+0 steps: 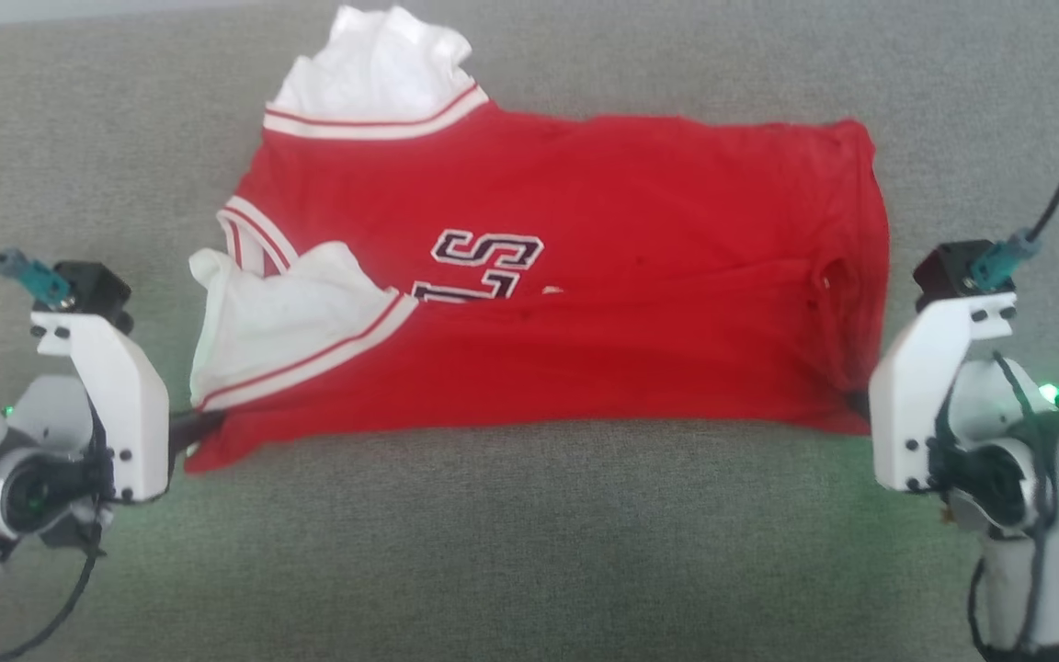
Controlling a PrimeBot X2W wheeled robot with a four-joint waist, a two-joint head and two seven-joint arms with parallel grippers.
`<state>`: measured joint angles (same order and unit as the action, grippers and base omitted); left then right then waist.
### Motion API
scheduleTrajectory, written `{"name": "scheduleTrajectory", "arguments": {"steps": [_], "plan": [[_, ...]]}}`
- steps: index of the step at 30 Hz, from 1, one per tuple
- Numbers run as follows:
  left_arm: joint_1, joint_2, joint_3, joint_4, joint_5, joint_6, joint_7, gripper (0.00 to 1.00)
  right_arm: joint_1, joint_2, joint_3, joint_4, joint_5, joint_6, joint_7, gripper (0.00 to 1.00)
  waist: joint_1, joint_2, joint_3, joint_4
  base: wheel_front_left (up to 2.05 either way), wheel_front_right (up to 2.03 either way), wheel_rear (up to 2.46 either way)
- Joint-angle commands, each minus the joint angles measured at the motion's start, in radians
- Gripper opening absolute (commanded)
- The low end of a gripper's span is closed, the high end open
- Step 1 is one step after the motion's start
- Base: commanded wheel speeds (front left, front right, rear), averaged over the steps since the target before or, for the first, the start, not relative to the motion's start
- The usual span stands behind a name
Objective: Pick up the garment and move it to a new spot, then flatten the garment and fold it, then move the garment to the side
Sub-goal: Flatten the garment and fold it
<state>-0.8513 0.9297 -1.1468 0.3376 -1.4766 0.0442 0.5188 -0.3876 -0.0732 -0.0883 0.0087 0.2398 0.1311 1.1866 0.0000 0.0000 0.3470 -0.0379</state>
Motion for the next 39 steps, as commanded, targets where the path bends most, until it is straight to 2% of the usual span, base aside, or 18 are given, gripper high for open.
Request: {"name": "scheduleTrajectory", "arguments": {"steps": [1,2,12,15,18,20,21,23,24,25,33,39], "plan": [[0.044,0.022,-0.017,-0.031,0.008,0.025,0.008,0.0,0.028,-0.016,-0.001,-0.037,0.007,-0.001,0.025,0.0,0.0,0.0,-0.01,0.005,0.0,0.0,0.0],[0.044,0.022,-0.017,-0.031,0.008,0.025,0.008,0.0,0.028,-0.016,-0.001,-0.037,0.007,-0.001,0.025,0.0,0.0,0.0,-0.01,0.005,0.0,0.0,0.0],[0.135,0.128,-0.017,-0.256,-0.028,0.142,-0.029,0.0,0.149,-0.052,-0.031,-0.172,0.029,-0.001,0.104,0.0,0.0,0.0,-0.019,0.012,0.0,0.0,0.0],[0.158,0.134,-0.027,-0.279,-0.027,0.155,-0.039,0.0,0.163,-0.044,-0.032,-0.173,0.024,-0.001,0.091,0.0,0.0,0.0,-0.014,0.01,0.0,0.0,0.0],[0.177,0.108,-0.032,-0.268,-0.043,0.154,-0.045,0.0,0.165,-0.034,-0.022,-0.143,0.025,-0.001,0.064,0.0,0.0,0.0,-0.009,0.007,0.0,0.0,0.0],[0.182,0.087,-0.038,-0.245,-0.044,0.145,-0.046,0.47,0.156,-0.029,-0.01,-0.112,0.024,-0.001,0.037,0.0,0.0,0.0,-0.005,0.003,0.0,0.0,0.0],[0.181,0.076,-0.038,-0.231,-0.045,0.142,-0.048,1.0,0.146,-0.029,-0.004,-0.099,0.019,-0.001,0.018,0.2,0.0,0.0,-0.003,0.001,0.0,0.0,0.0],[0.18,0.061,-0.035,-0.2,-0.054,0.138,-0.045,1.0,0.135,-0.024,0.002,-0.065,0.013,-0.001,-0.006,0.39,0.0,0.0,-0.001,-0.003,0.0,0.0,0.0],[0.174,0.062,-0.039,-0.186,-0.043,0.135,-0.04,1.0,0.129,-0.023,0.008,-0.054,0.011,-0.001,-0.019,0.83,0.0,0.0,0.0,-0.005,0.0,0.0,0.0],[0.166,0.064,-0.038,-0.175,-0.034,0.133,-0.039,1.0,0.122,-0.02,0.007,-0.042,0.009,-0.001,-0.027,1.0,0.0,0.0,0.0,-0.007,0.0,0.0,0.0],[0.075,0.135,0.01,-0.223,-0.009,0.141,-0.019,1.0,0.104,-0.04,0.03,-0.059,0.042,-0.001,-0.09,1.0,0.0,0.0,-0.017,-0.03,0.0,0.0,0.0],[0.008,0.198,0.056,-0.279,0.004,0.17,-0.009,1.0,0.089,-0.028,0.031,-0.116,0.06,-0.001,-0.221,1.0,0.0,0.0,-0.028,-0.072,0.0,0.0,0.0]]}}
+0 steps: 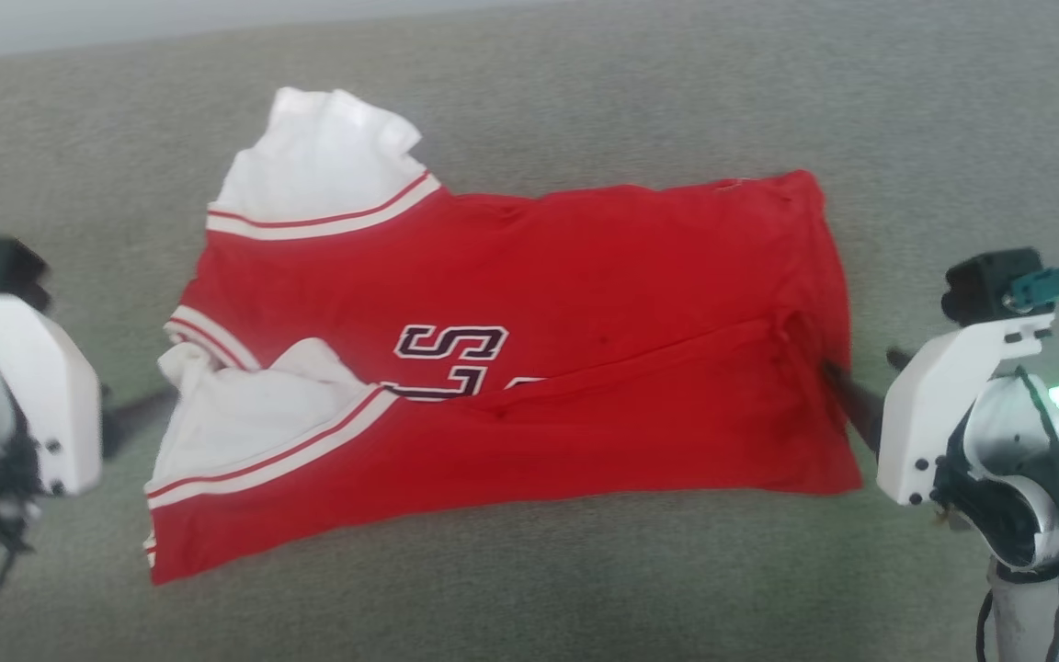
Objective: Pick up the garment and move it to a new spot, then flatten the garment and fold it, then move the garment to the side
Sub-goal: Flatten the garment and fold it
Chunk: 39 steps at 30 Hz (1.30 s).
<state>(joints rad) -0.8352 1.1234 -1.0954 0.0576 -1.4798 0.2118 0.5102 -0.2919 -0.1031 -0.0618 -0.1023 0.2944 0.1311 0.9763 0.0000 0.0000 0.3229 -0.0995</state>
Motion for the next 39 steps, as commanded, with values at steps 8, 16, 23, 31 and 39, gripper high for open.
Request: {"name": "scheduleTrajectory", "arguments": {"steps": [8,16,23,31,39], "plan": [[-0.117,-0.019,0.053,0.039,0.092,-0.054,-0.061,1.0,-0.026,0.026,0.013,-0.056,-0.016,-0.001,-0.307,1.0,0.0,0.0,-0.001,-0.075,0.0,0.0,0.0],[-0.227,-0.106,0.06,0.215,0.191,-0.16,-0.122,1.0,-0.061,0.05,0.019,0.002,-0.066,-0.001,-0.653,1.0,0.0,0.0,0.016,-0.162,0.0,0.0,0.0],[-0.322,-0.151,0.057,0.417,0.246,-0.25,-0.112,1.0,-0.069,0.053,0.082,0.07,-0.045,-0.001,-0.827,1.0,0.0,0.0,0.064,-0.243,0.0,0.0,0.0],[-0.408,-0.197,0.038,0.611,0.259,-0.295,-0.02,1.0,-0.072,0.053,0.127,0.094,-0.012,-0.001,-0.874,1.0,0.0,0.0,0.135,-0.291,0.0,0.0,0.0],[-0.442,-0.23,-0.007,0.744,0.268,-0.313,0.121,1.0,-0.089,0.053,0.155,0.073,0.002,-0.001,-0.84,1.0,0.0,0.0,0.192,-0.304,0.0,0.0,0.0]]}}
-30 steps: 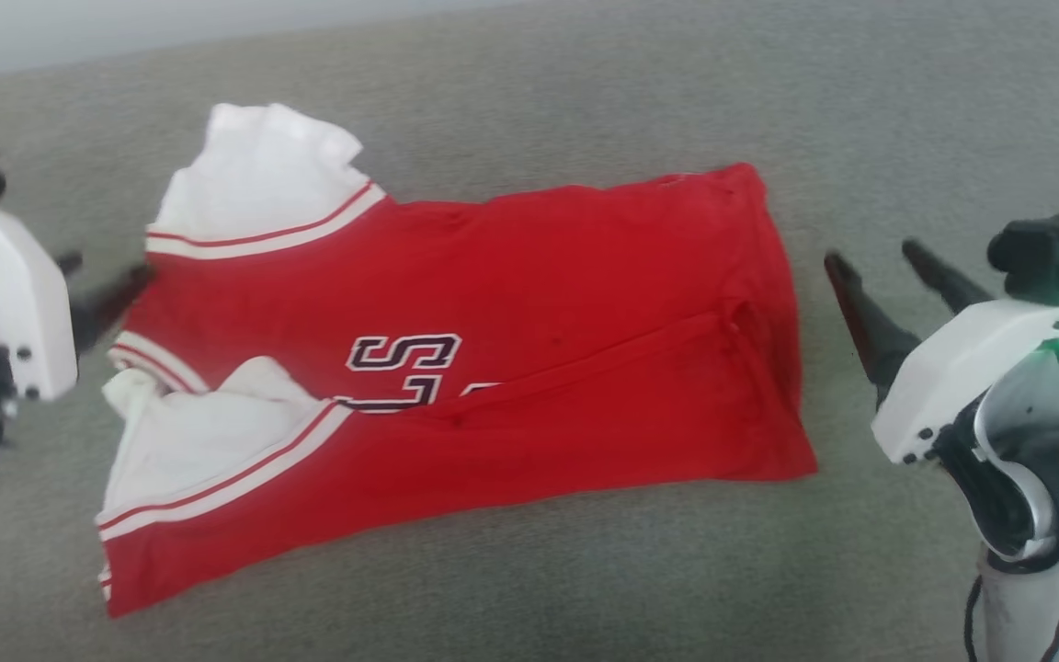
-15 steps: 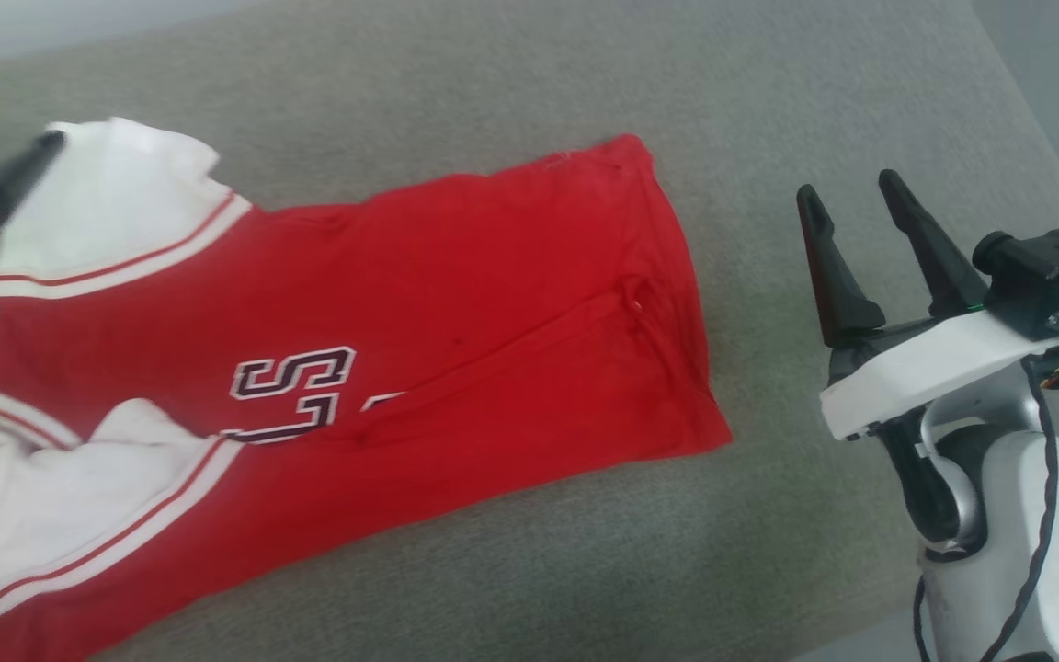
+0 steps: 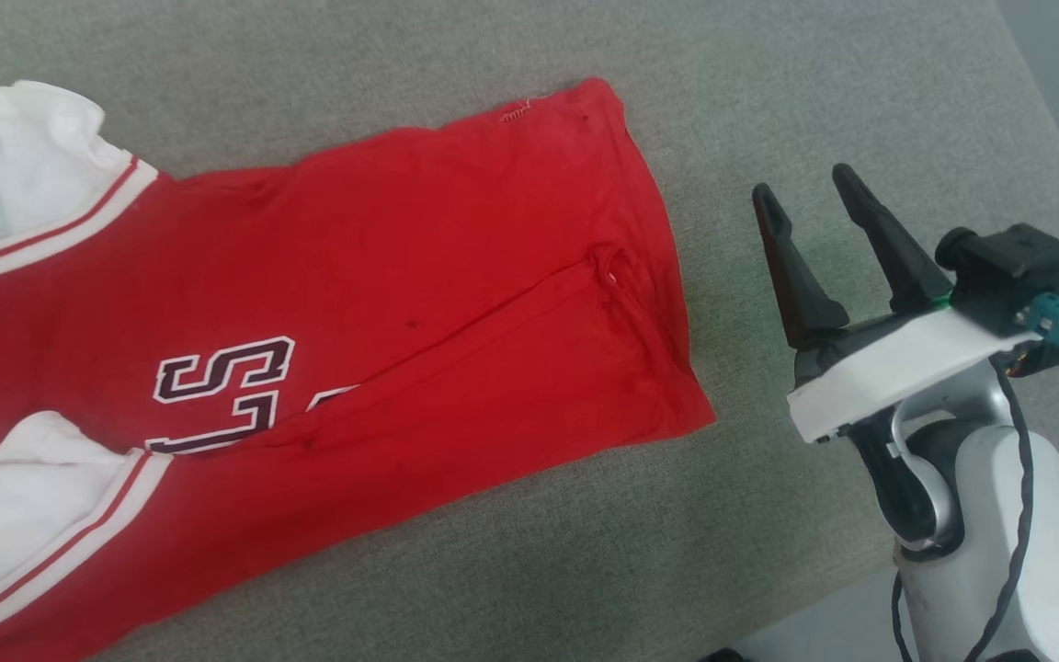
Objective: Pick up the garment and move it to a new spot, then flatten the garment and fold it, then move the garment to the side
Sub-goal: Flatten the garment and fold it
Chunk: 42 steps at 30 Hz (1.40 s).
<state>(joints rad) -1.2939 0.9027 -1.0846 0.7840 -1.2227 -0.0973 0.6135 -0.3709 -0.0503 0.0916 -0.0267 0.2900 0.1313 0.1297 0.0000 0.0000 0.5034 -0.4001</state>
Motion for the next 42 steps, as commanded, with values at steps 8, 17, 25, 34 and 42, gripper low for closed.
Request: {"name": "scheduleTrajectory", "arguments": {"steps": [8,17,25,34,42], "plan": [[-0.013,-0.03,-0.077,0.065,0.039,-0.016,0.15,1.0,-0.031,0.0,0.015,-0.022,0.003,-0.001,0.058,1.0,0.0,0.0,0.05,-0.003,0.0,0.0,0.0],[-0.089,-0.05,-0.103,0.07,0.086,-0.023,0.18,1.0,-0.047,0.0,0.031,-0.026,0.012,-0.001,0.086,1.0,0.0,0.0,0.08,-0.009,0.0,0.0,0.0],[-0.058,-0.075,-0.137,0.092,0.078,-0.029,0.241,0.0,-0.077,0.001,0.056,-0.014,0.036,-0.001,0.145,1.0,0.0,0.0,0.102,-0.017,0.0,0.0,0.0],[-0.109,-0.119,-0.129,0.087,0.086,-0.032,0.195,0.0,-0.232,0.001,0.062,0.093,0.089,-0.001,0.334,1.0,0.0,0.0,0.118,0.019,0.0,0.0,0.0],[-0.152,-0.159,-0.125,0.082,0.081,-0.033,0.169,0.0,-0.445,0.001,0.074,0.301,0.092,-0.001,0.533,1.0,0.0,0.0,0.131,0.066,0.0,0.0,0.0]]}}
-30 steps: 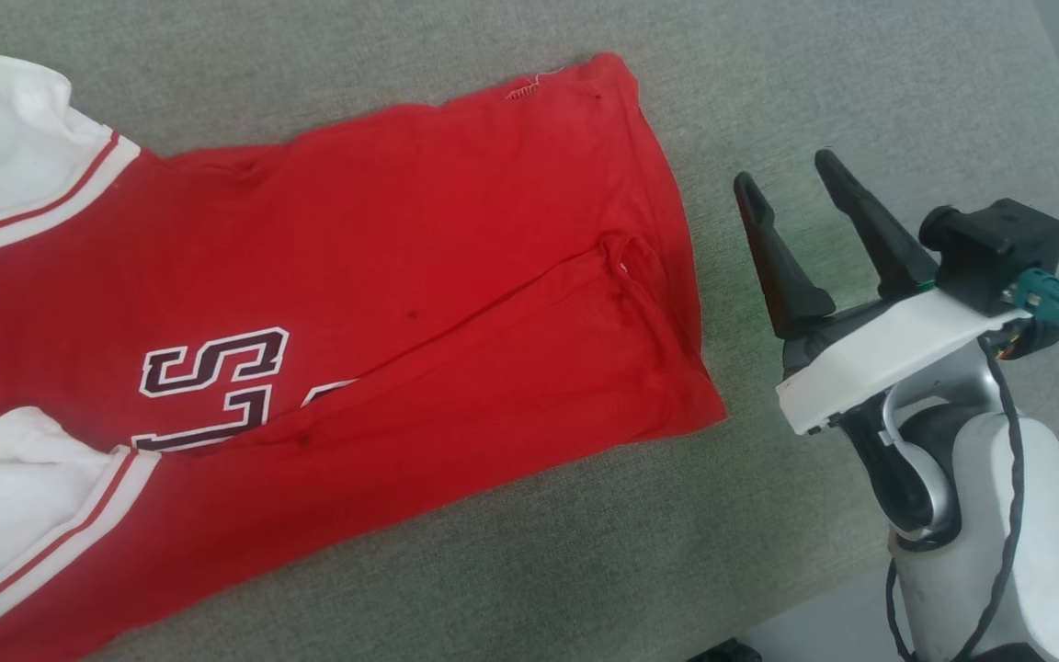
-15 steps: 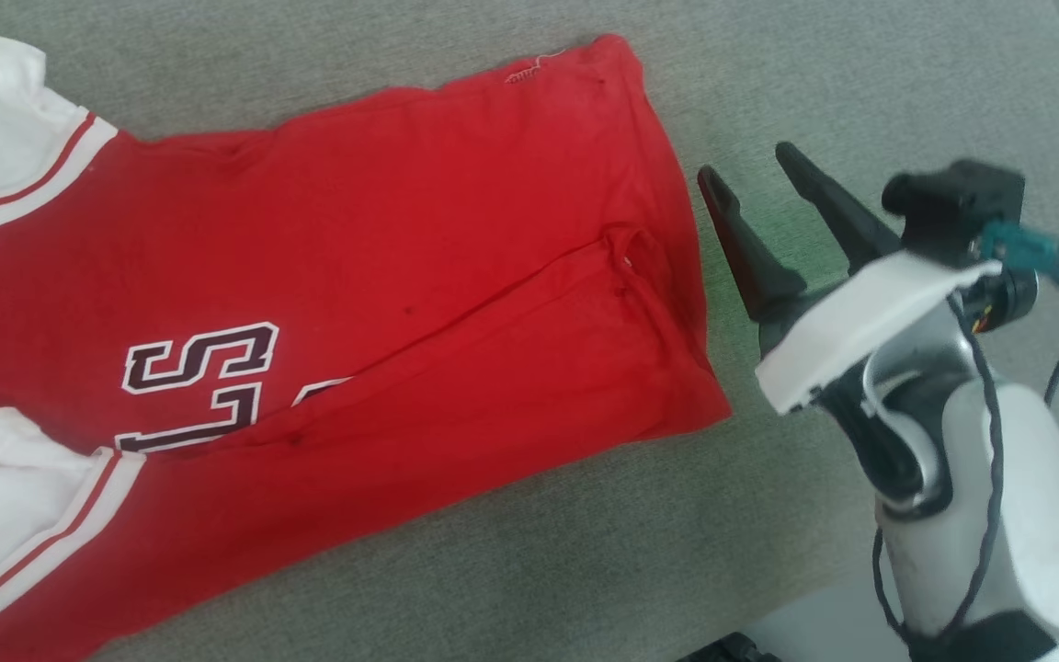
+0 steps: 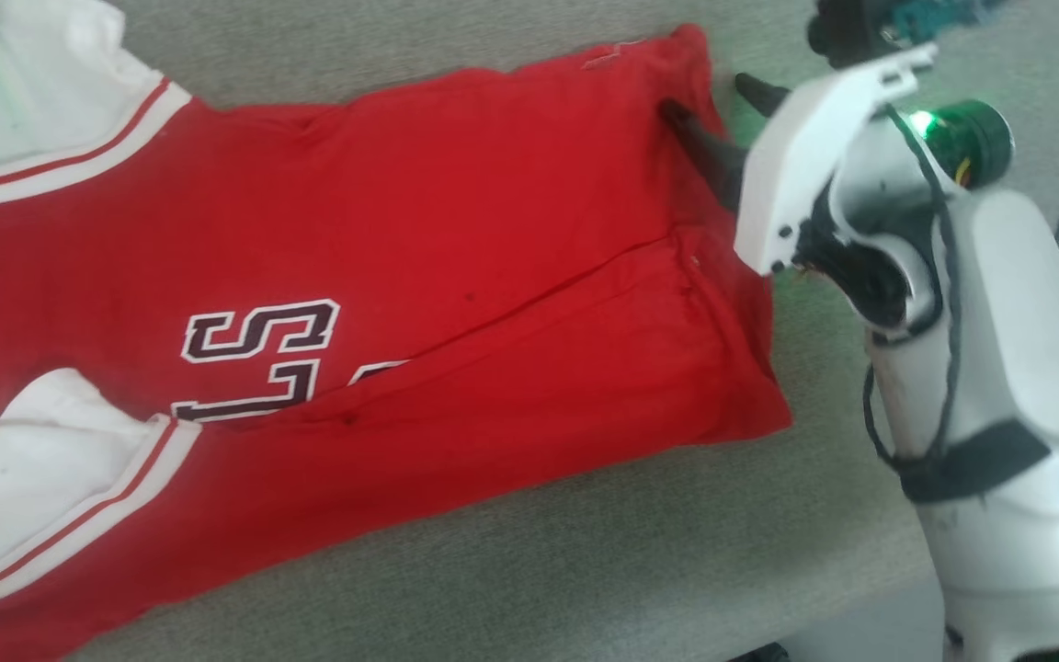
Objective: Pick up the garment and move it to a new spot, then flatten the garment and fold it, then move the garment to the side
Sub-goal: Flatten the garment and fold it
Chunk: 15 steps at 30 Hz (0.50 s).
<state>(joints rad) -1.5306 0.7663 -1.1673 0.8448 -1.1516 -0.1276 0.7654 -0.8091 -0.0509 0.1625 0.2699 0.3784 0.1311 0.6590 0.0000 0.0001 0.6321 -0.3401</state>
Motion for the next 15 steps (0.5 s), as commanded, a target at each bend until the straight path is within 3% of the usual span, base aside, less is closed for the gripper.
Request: {"name": "scheduleTrajectory", "arguments": {"steps": [1,8,9,10,15], "plan": [[0.083,-0.027,-0.045,0.021,0.01,-0.003,0.012,0.0,-0.031,0.001,0.008,0.03,0.01,-0.001,0.03,1.0,0.0,-0.0001,0.003,0.011,0.0,0.0,0.0],[0.075,-0.044,-0.052,0.008,-0.007,-0.003,-0.008,0.0,-0.136,0.008,0.053,0.218,0.037,-0.001,0.231,1.0,0.0,-0.0001,0.004,0.032,0.0,0.0,0.0],[0.076,-0.045,-0.052,0.007,-0.013,-0.003,-0.012,0.0,-0.144,0.008,0.059,0.239,0.045,0.0,0.265,0.35,0.0,-0.0001,0.003,0.035,0.0,0.0,0.0],[0.076,-0.045,-0.052,0.004,-0.016,-0.003,-0.019,0.0,-0.15,0.009,0.059,0.257,0.046,0.0,0.299,0.0,0.0,-0.0001,0.001,0.038,0.0,0.0,0.0],[0.066,-0.053,-0.045,-0.006,-0.04,-0.003,-0.05,0.0,-0.19,0.002,0.021,0.281,0.02,-0.001,0.337,0.0,0.0,-0.0001,-0.012,0.057,0.0,0.0,0.0]]}}
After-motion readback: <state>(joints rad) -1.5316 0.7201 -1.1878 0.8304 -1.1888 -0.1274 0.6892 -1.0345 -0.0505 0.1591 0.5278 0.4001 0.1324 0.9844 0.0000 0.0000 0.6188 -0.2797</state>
